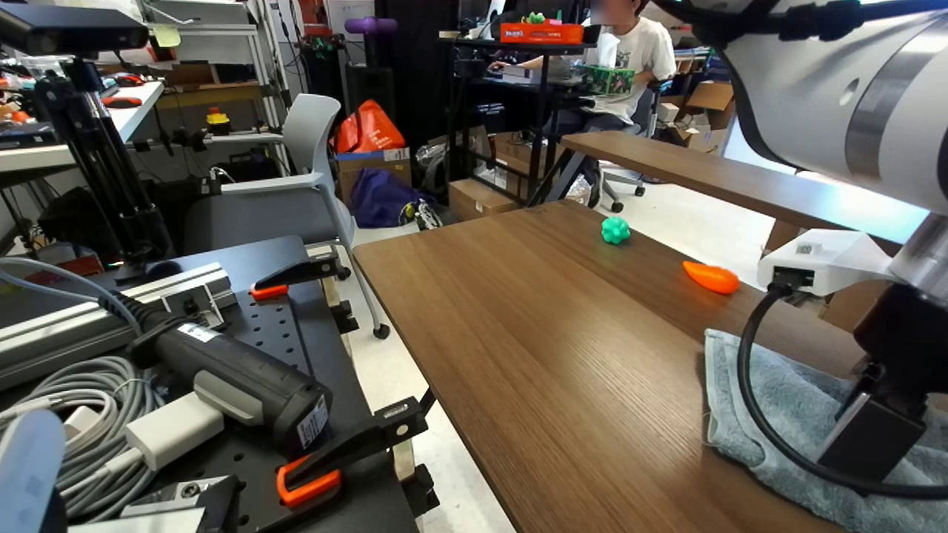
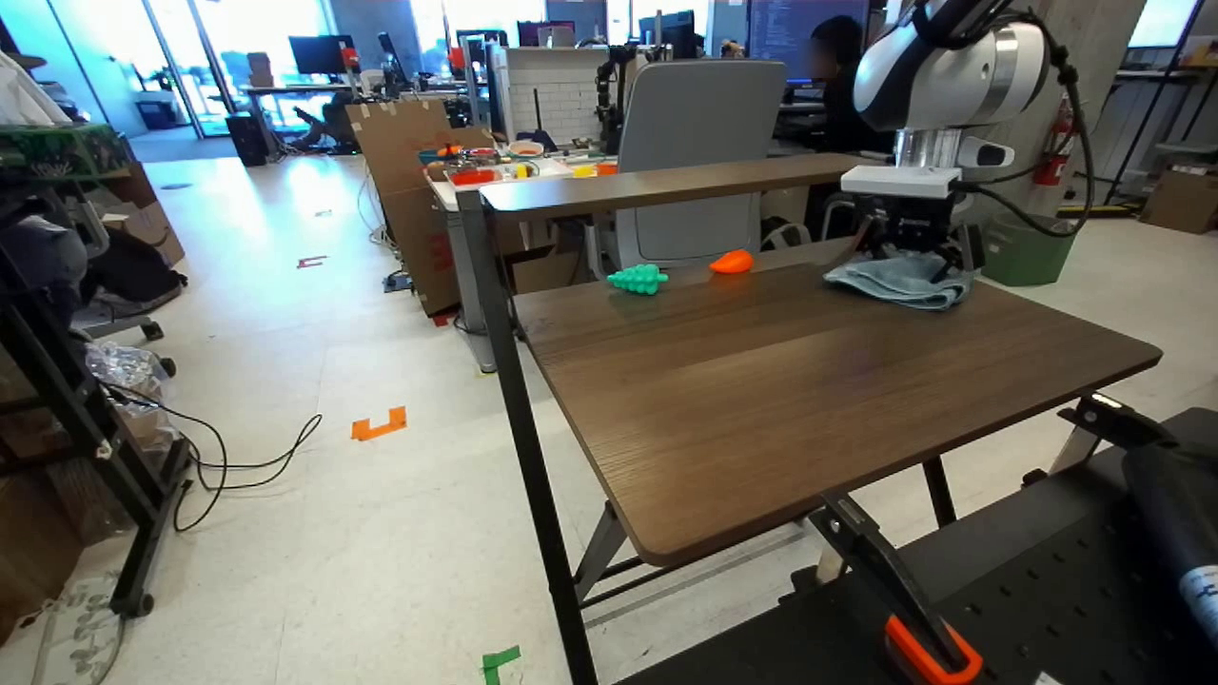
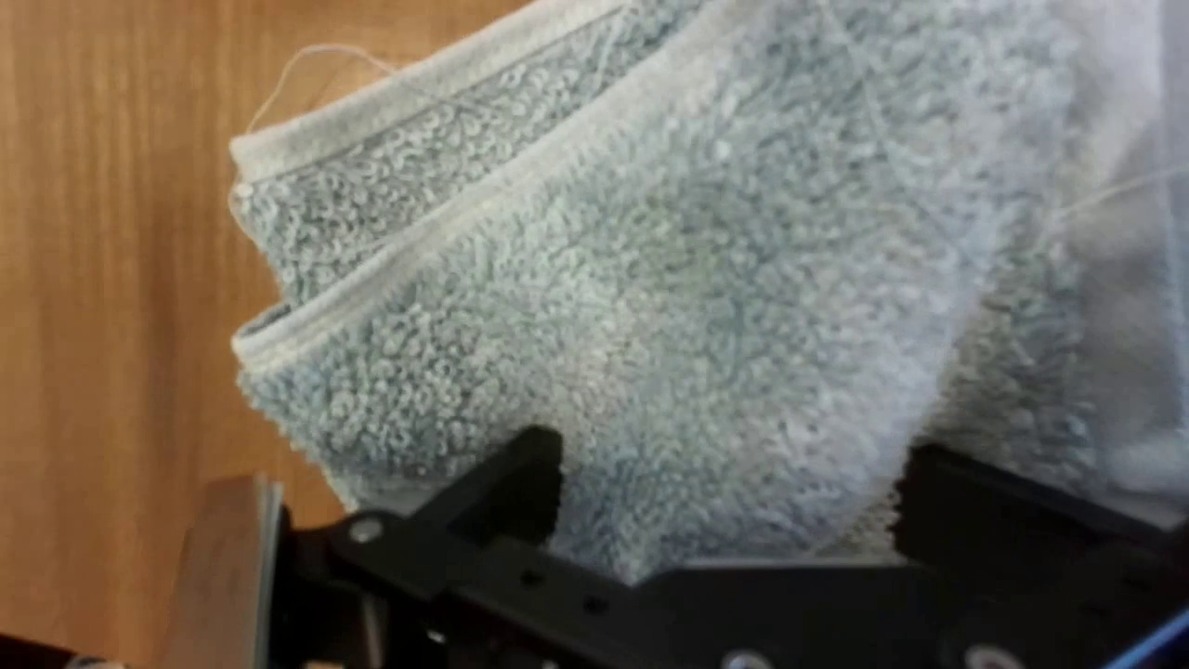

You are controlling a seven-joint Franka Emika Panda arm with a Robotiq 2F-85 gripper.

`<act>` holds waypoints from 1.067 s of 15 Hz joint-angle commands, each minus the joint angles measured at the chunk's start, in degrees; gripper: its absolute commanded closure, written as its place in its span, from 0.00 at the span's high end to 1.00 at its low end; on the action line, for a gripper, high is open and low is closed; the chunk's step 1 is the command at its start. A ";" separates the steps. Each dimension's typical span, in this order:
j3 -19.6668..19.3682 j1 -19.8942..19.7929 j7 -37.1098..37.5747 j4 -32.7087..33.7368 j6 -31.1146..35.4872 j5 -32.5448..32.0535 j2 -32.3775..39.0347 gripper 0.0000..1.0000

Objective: Wipe the table with the towel

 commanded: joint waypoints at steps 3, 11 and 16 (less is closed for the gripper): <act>-1.25 0.15 -18.03 -19.29 4.19 -5.36 -11.85 1.00; -2.63 5.74 -34.14 -41.57 9.86 -12.46 -21.77 1.00; -1.01 13.96 -33.55 -53.59 15.63 -19.54 -25.04 1.00</act>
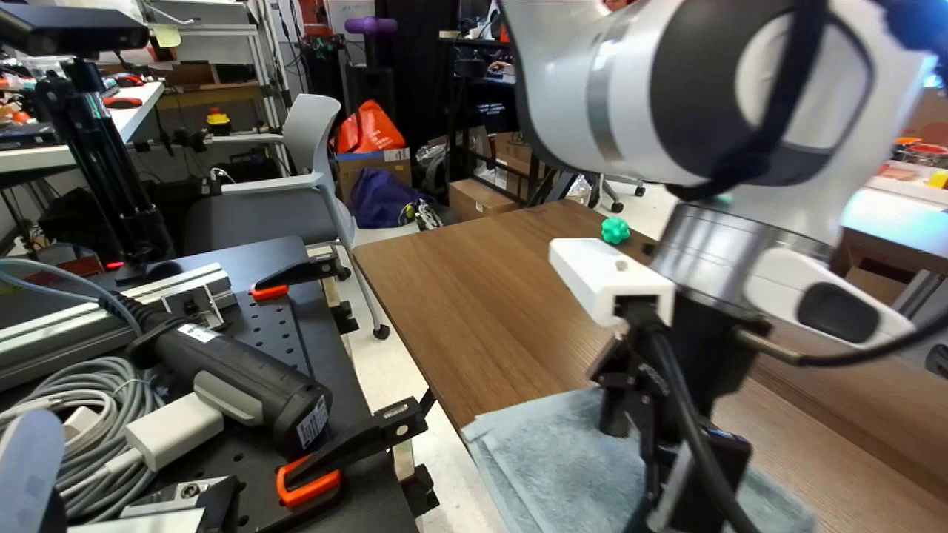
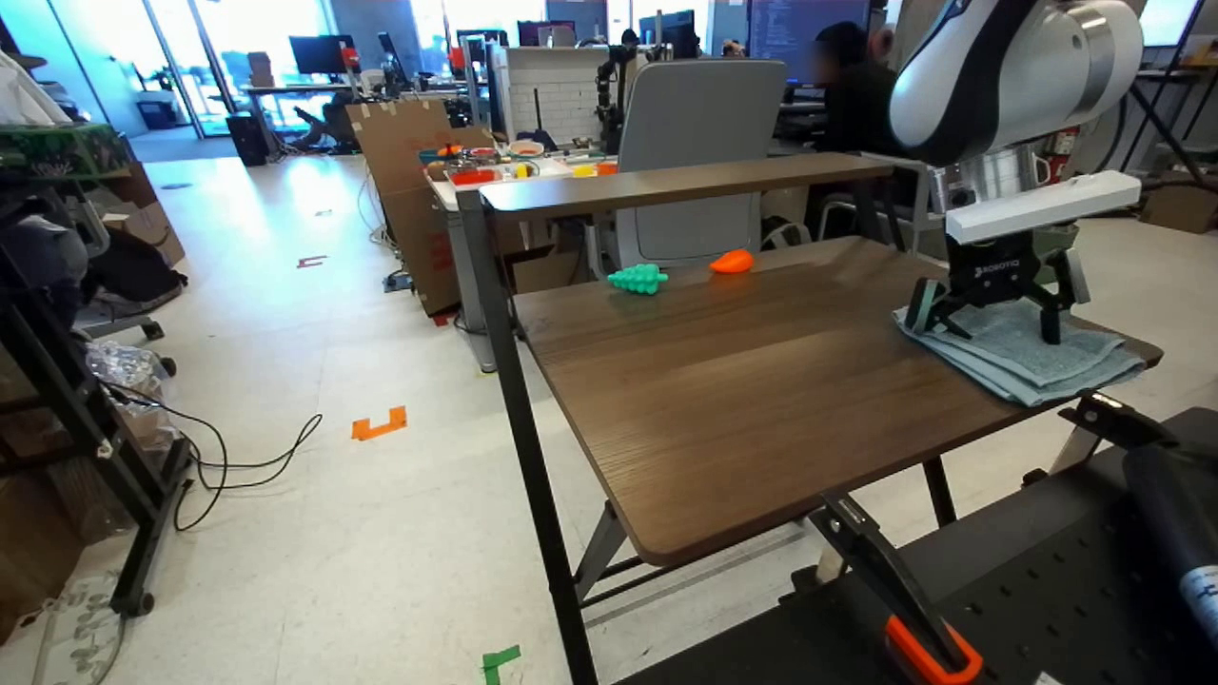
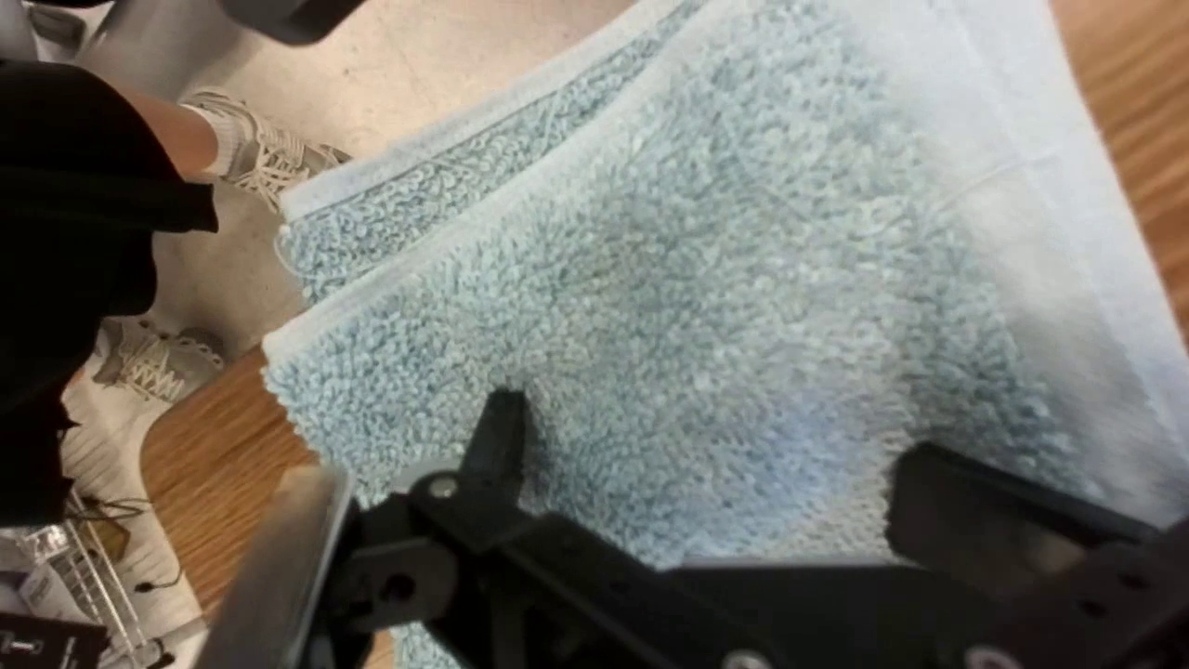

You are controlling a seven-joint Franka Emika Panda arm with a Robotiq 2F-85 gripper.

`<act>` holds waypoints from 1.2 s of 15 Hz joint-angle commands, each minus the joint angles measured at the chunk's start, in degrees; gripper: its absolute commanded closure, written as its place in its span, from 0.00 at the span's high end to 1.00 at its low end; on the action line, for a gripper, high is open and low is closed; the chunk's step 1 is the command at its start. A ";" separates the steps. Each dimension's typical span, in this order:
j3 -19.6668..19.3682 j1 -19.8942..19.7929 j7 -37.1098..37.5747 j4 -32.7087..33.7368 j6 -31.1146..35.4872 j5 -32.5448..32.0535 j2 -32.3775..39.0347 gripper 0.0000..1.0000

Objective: Wipe the table with the towel

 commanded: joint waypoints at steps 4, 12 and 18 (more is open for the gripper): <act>5.45 4.75 4.43 -1.91 6.65 4.51 -0.01 1.00; 5.76 2.36 12.64 17.26 1.79 16.48 9.68 1.00; 8.70 6.20 11.66 12.75 8.19 16.40 8.29 1.00</act>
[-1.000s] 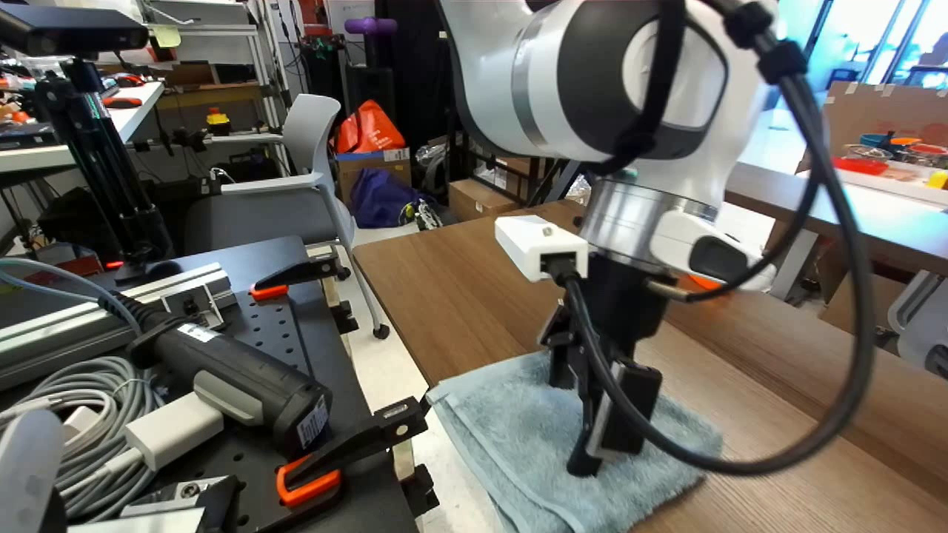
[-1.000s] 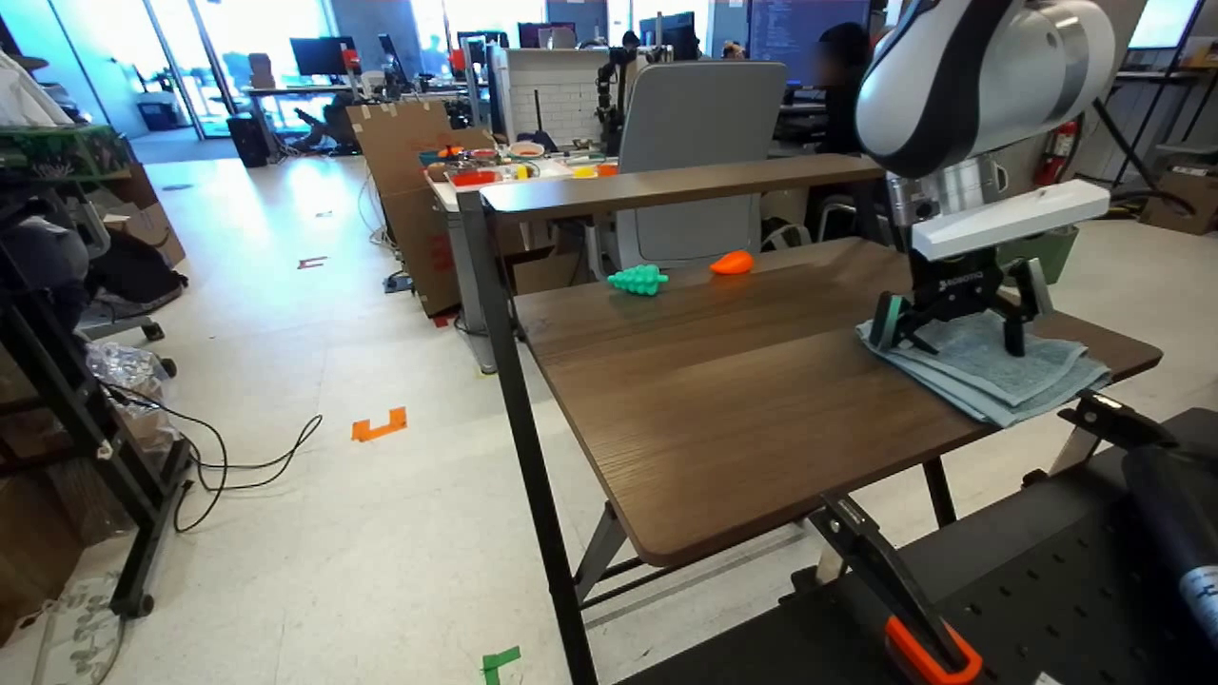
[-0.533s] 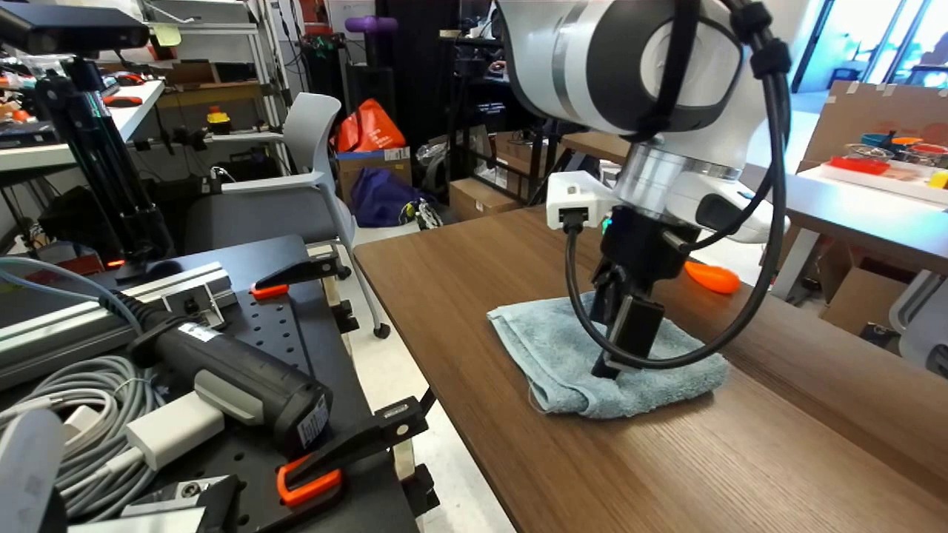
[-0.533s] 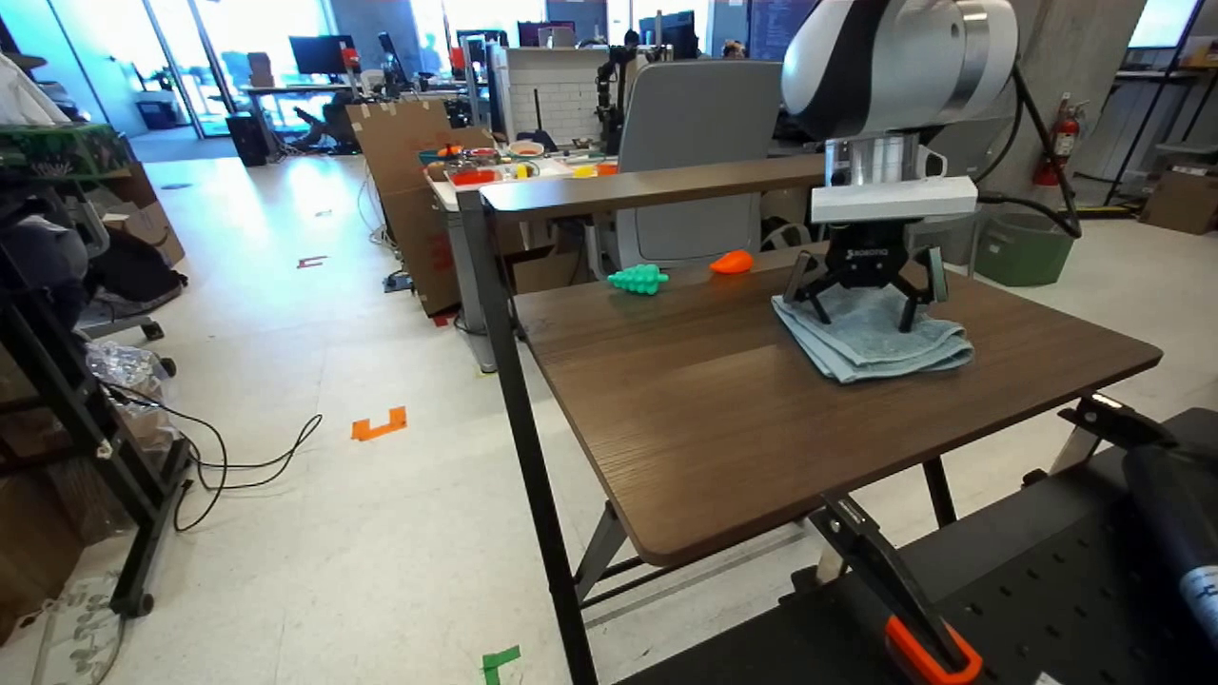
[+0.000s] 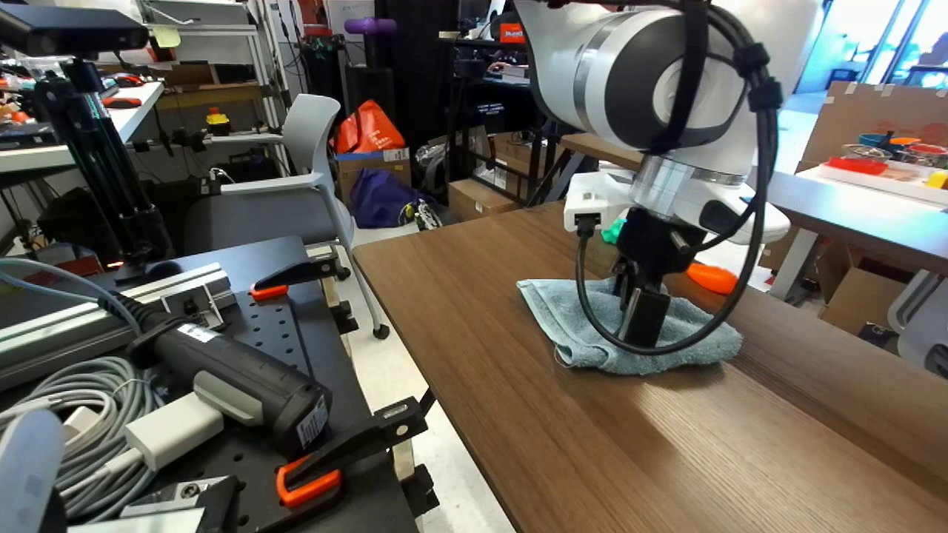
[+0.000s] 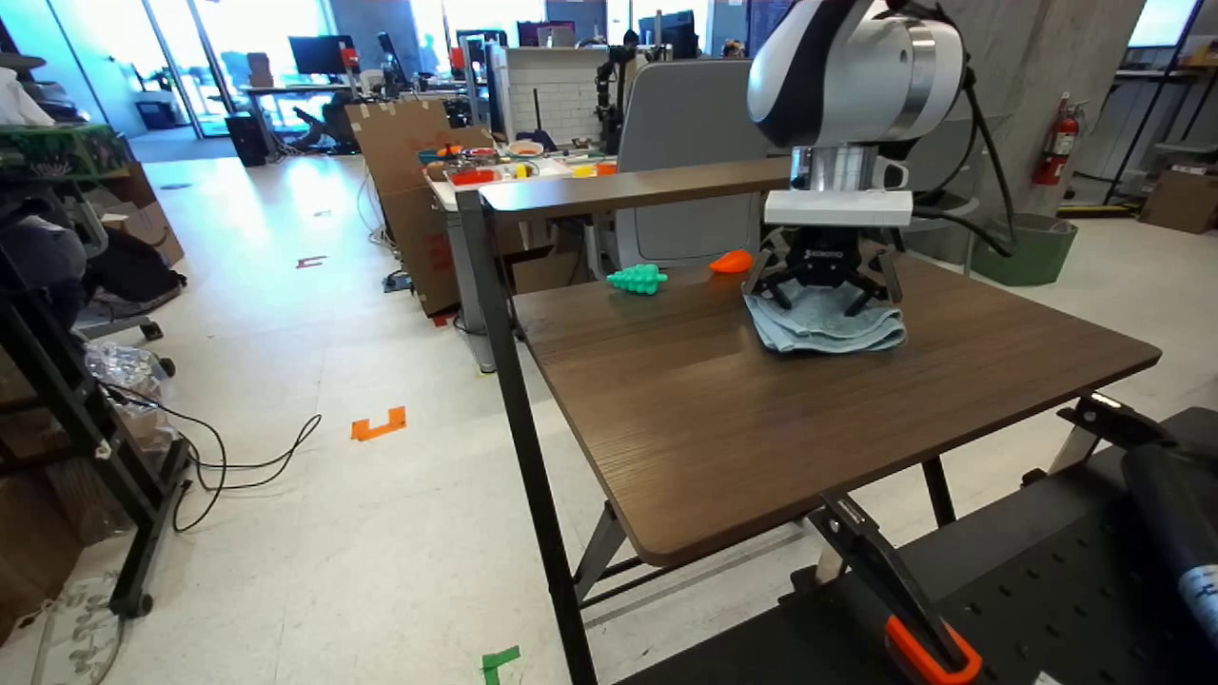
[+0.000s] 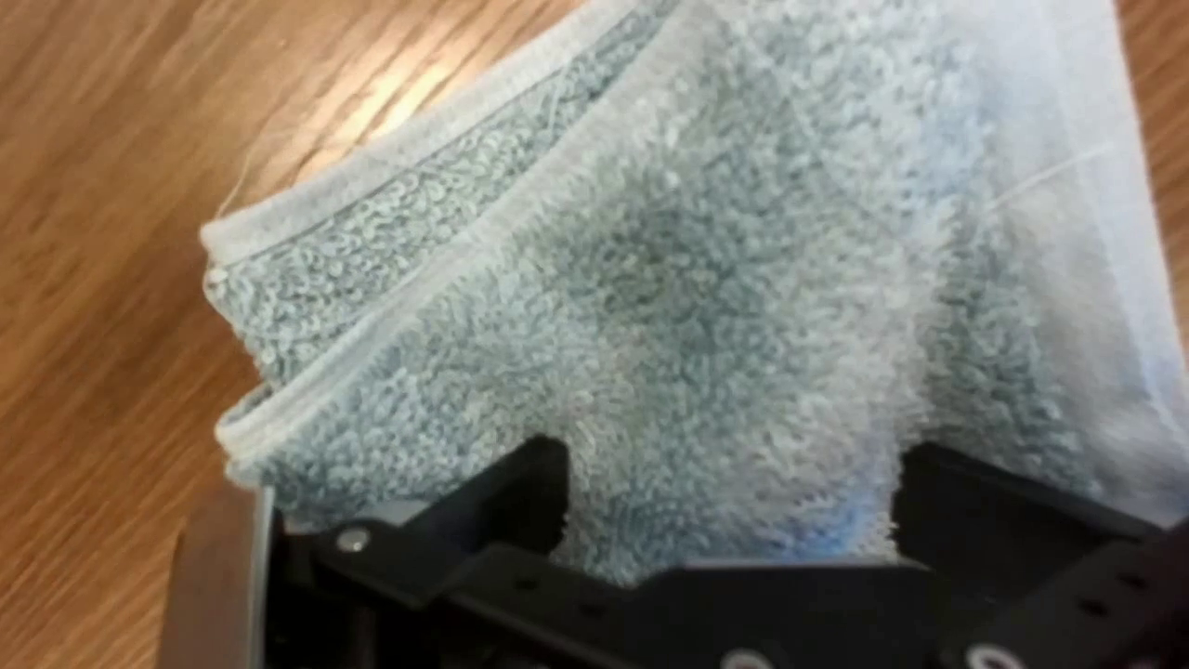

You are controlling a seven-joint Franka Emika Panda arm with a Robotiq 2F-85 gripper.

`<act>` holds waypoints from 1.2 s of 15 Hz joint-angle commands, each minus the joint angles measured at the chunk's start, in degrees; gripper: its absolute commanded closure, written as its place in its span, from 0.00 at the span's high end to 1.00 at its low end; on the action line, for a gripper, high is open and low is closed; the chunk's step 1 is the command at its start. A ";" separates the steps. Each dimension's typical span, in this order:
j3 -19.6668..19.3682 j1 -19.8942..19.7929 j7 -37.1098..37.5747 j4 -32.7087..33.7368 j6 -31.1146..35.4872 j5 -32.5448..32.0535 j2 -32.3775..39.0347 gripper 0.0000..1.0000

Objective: Wipe the table with the towel

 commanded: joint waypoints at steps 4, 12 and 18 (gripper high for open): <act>2.19 5.25 -0.19 -3.70 8.62 0.65 0.84 1.00; 1.15 2.56 -17.28 -23.60 15.02 -4.17 -12.14 1.00; -0.73 -0.56 -27.06 -34.75 14.26 -11.15 -18.67 1.00</act>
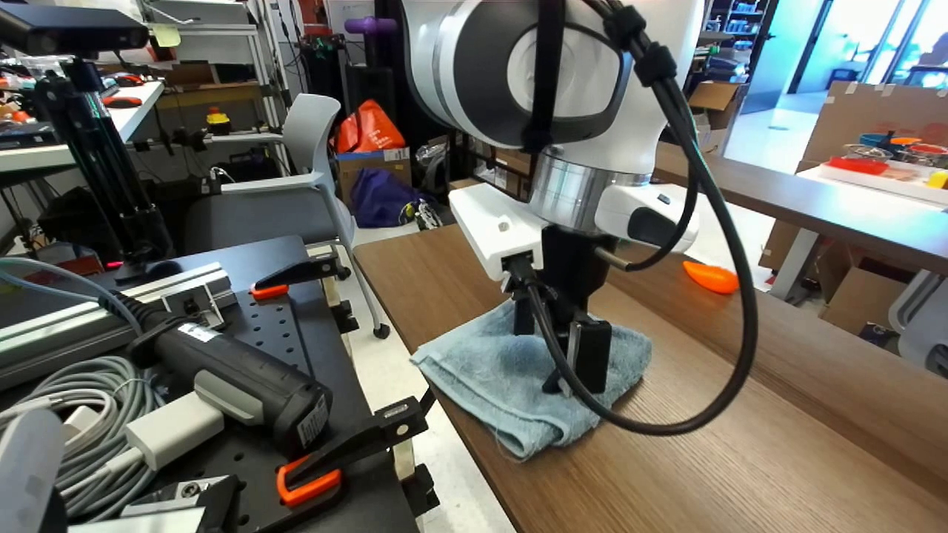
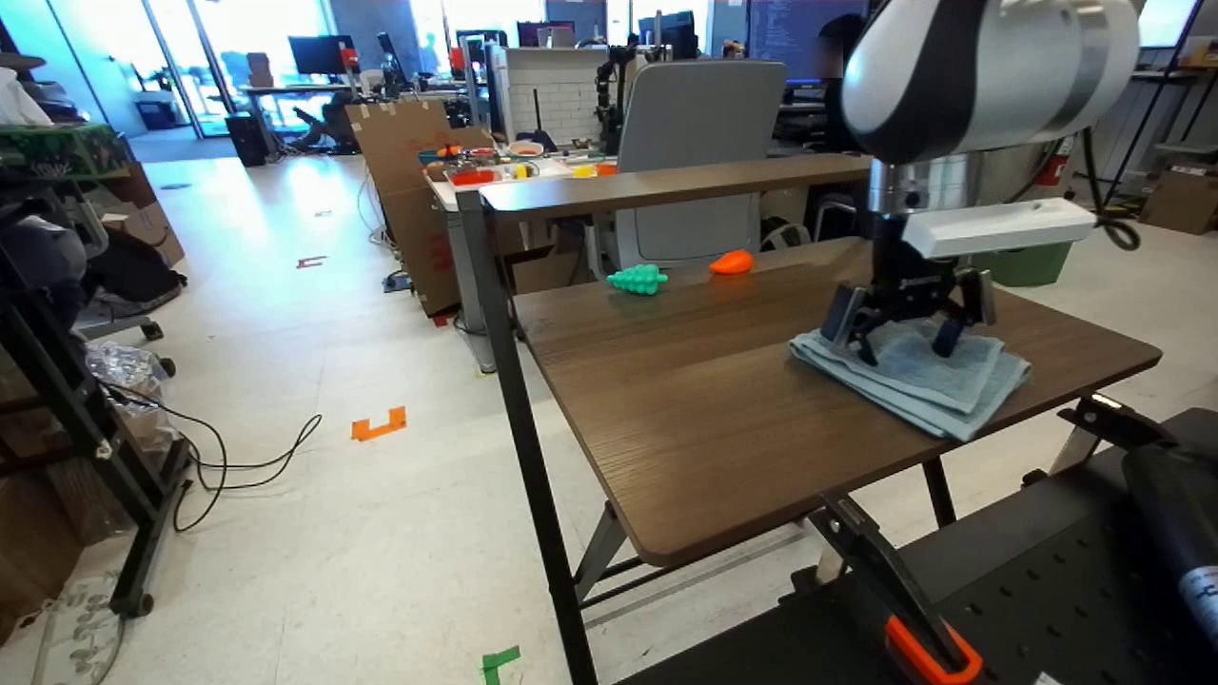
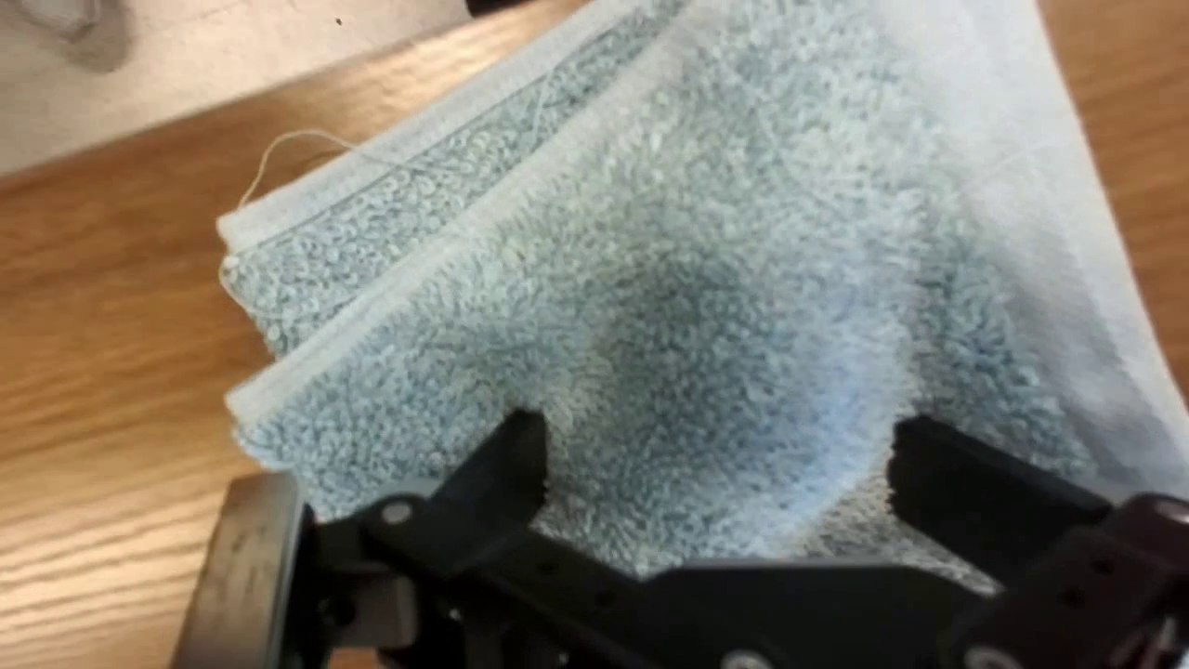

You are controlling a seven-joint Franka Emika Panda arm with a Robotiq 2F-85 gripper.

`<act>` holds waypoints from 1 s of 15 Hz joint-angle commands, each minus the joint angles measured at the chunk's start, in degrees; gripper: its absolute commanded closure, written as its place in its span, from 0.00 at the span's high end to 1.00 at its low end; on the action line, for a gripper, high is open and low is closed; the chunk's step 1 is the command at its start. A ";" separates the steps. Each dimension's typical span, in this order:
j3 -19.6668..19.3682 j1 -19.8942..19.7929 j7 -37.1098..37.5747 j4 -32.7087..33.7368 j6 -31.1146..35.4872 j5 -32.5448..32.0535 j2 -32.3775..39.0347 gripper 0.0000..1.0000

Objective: Wipe the table with the towel

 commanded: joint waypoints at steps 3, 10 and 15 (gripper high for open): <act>0.30 2.71 3.16 -2.45 -0.34 -3.31 1.57 1.00; 2.69 11.71 14.95 0.60 -3.60 -2.16 5.30 1.00; 5.03 15.70 17.83 -2.03 -0.01 -1.93 3.38 1.00</act>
